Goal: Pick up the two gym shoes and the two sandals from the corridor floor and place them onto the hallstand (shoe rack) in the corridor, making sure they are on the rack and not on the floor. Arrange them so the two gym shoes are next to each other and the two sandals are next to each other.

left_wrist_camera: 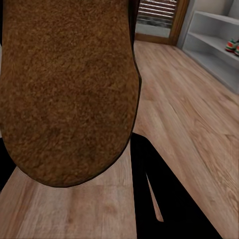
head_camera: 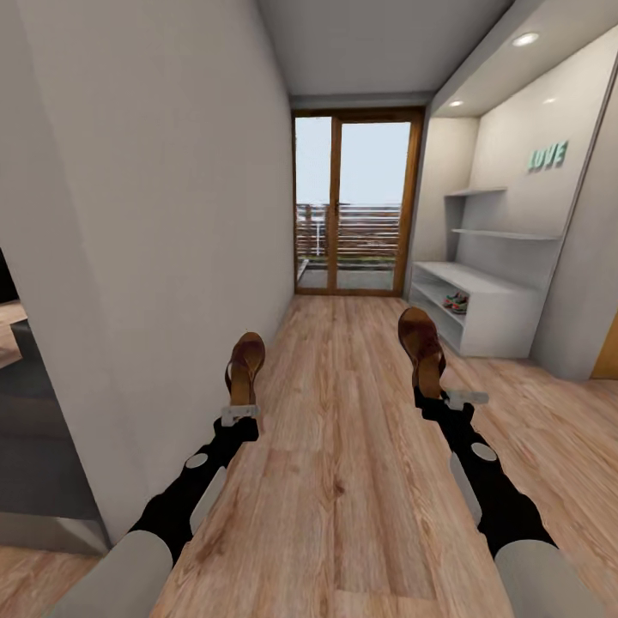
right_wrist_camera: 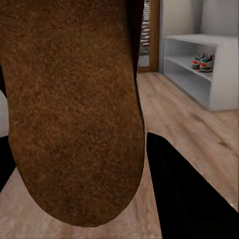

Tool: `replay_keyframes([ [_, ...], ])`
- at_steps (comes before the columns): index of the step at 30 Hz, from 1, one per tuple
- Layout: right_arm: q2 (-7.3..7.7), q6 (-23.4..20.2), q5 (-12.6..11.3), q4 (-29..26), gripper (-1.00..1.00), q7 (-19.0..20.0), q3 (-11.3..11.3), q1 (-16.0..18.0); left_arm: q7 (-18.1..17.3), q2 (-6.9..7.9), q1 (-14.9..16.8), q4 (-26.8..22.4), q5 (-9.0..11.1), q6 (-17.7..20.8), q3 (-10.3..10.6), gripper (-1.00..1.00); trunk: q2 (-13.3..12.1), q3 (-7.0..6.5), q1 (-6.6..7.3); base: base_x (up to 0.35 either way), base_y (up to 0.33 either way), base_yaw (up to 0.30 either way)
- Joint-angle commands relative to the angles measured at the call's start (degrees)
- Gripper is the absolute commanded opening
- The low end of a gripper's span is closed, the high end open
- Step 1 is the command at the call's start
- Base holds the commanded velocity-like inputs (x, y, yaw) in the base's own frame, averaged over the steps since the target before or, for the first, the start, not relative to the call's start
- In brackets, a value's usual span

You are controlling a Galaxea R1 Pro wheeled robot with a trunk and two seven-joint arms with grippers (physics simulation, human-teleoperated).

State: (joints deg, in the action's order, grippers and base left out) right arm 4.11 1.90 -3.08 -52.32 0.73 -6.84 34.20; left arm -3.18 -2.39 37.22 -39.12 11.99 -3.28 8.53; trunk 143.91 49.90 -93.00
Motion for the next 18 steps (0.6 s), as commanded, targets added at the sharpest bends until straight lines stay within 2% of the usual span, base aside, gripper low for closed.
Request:
replay_keyframes([
  [1, 0.01, 0.17, -0.43, 3.20, -1.00, 0.14, -0.01, 0.02, -0.16, 0.01, 0.04, 0.16, 0.40, -0.15, 0.09, -1.00, 0.03, 0.05, -0.02, 0.346, 0.000, 0.000],
  [5, 0.02, 0.18, -0.36, 9.49, -1.00, 0.11, -0.01, -0.04, -0.16, 0.01, 0.04, 0.48, 0.35, -0.15, 0.09, -1.00, 0.03, 0.05, -0.02, 0.346, 0.000, 0.000],
  [18, 0.04, 0.21, -0.43, 10.54, -1.00, 0.15, -0.09, -0.01, -0.12, 0.08, 0.04, 0.53, 0.32, -0.15, 0.09, -1.00, 0.03, 0.05, -0.02, 0.346, 0.000, 0.000],
])
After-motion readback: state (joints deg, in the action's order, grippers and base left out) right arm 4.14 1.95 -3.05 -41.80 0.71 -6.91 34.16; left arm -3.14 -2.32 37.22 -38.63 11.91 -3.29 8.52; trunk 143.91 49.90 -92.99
